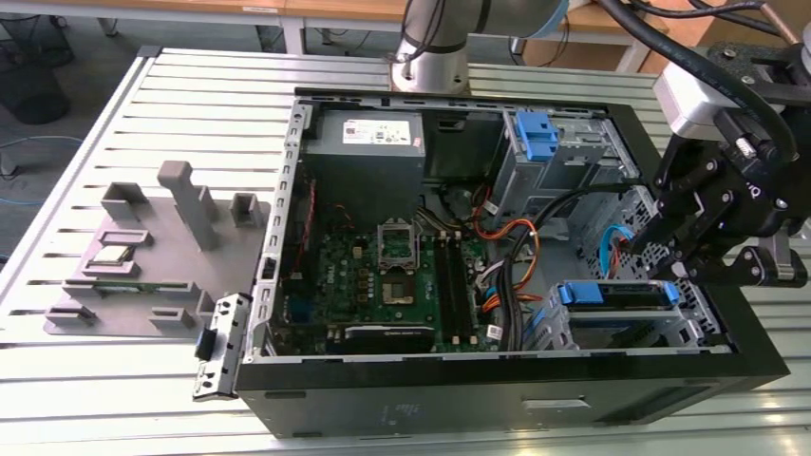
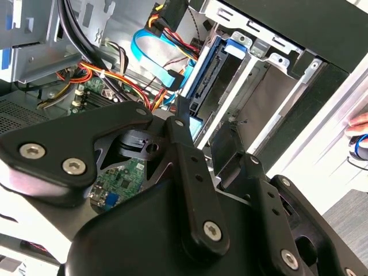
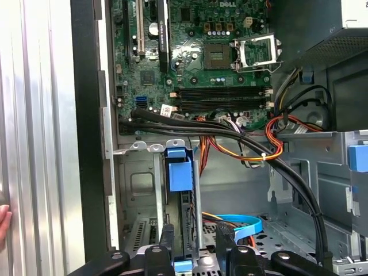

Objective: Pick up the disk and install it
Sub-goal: 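Insert the first disk wire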

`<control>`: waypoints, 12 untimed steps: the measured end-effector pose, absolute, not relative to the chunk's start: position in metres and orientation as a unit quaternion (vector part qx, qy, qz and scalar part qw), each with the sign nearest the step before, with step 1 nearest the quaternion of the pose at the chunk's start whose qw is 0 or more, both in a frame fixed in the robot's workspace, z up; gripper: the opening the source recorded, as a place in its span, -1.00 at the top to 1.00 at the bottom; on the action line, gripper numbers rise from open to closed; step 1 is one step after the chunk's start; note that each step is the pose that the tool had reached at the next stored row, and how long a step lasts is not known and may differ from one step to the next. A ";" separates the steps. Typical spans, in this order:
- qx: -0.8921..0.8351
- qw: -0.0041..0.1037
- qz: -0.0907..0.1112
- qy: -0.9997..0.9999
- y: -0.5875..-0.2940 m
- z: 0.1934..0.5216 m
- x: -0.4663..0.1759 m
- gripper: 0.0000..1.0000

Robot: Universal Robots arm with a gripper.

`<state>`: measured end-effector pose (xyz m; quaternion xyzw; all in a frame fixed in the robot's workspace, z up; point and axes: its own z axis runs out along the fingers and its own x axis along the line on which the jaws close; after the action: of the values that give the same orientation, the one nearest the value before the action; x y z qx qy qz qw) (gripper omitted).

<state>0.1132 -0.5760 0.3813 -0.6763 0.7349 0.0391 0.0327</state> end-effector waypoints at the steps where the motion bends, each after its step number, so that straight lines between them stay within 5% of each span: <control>1: -0.676 0.033 0.039 0.735 -0.575 0.381 0.113 0.15; 12: -0.676 0.033 0.039 0.735 -0.562 0.374 0.114 0.15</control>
<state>0.1140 -0.5621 0.3745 -0.6762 0.7349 0.0394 0.0329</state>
